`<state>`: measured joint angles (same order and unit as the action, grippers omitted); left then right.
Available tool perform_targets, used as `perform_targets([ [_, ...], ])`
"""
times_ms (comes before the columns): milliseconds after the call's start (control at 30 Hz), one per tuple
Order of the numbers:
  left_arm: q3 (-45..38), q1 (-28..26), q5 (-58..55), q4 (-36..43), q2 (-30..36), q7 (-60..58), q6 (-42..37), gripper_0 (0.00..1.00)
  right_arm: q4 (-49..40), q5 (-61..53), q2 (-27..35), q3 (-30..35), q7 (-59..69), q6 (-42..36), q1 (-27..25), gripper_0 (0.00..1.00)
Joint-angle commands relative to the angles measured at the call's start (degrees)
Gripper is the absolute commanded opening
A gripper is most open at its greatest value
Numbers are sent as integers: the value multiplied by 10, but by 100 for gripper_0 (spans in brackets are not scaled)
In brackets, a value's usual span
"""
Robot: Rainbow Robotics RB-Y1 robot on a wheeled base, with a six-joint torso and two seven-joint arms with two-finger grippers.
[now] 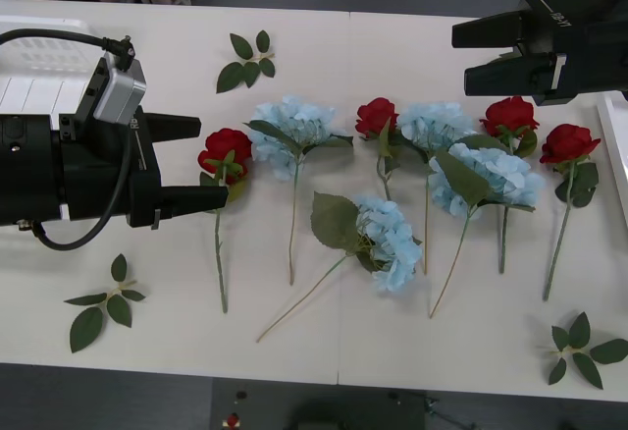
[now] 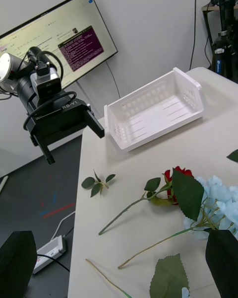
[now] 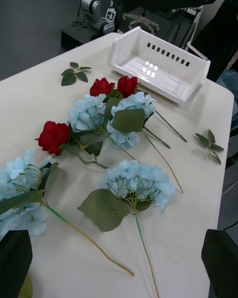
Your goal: Put the red flowers into the right box and the blue flowers into the left box
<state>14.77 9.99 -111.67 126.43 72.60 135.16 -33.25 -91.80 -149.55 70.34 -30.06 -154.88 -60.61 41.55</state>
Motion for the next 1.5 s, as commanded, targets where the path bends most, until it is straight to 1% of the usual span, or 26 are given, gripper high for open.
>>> perform_targets([
  [33, -11, 21, -2, 14, -4, -29, 5, 100, -7, -6, 10, 13, -1, 0, 5, 100],
  [1500, -11, 21, -2, 14, -4, -29, 5, 100, -7, -6, 10, 13, -1, 0, 5, 100],
])
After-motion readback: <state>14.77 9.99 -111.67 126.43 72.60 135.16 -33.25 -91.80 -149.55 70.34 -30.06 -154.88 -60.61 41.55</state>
